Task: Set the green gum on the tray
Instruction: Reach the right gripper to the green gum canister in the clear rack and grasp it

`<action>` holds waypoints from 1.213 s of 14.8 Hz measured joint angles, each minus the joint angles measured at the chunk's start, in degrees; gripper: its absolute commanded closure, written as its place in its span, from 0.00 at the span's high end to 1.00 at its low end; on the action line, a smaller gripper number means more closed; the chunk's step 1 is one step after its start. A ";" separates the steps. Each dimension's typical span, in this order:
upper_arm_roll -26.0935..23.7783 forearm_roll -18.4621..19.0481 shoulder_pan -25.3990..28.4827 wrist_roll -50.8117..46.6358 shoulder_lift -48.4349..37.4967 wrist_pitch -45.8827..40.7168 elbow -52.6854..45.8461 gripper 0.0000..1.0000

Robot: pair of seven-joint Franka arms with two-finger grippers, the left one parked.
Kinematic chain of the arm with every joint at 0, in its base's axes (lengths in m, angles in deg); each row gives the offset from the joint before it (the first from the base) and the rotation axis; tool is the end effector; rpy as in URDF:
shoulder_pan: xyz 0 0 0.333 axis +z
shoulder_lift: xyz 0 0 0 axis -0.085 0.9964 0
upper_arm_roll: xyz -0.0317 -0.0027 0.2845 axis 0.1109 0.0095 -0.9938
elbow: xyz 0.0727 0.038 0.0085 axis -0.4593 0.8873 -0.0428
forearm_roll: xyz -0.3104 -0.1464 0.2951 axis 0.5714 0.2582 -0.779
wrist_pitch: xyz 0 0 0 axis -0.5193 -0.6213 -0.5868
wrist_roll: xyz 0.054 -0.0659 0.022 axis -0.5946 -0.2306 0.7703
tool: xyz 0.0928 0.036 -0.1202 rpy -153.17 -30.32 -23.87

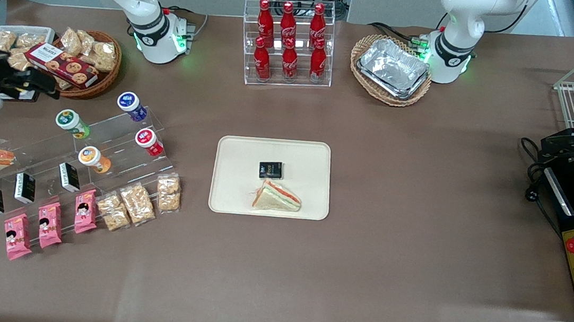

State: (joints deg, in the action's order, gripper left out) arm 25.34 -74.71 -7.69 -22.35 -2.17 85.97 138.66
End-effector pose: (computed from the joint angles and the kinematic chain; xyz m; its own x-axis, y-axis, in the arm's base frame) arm 0.5507 -0.0502 0.4861 0.9877 0.0280 -0.1540 0.0204 -0.9985 -0.0506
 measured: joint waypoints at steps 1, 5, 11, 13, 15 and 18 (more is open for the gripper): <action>0.02 0.72 0.00 0.22 -2.10 2.07 4.06 1.00; 0.90 1.56 -3.63 6.73 -8.12 15.98 20.37 1.00; 4.87 1.56 -6.67 14.70 -8.17 28.41 30.49 1.00; 4.57 1.48 -6.50 14.69 -7.86 31.25 32.37 1.00; 4.50 1.10 -6.40 14.68 -7.41 32.73 33.70 1.00; 4.47 0.92 -6.38 14.68 -6.74 34.12 34.60 0.98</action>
State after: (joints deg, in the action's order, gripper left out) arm 29.81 -73.79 -14.07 -7.67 -8.91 120.09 173.26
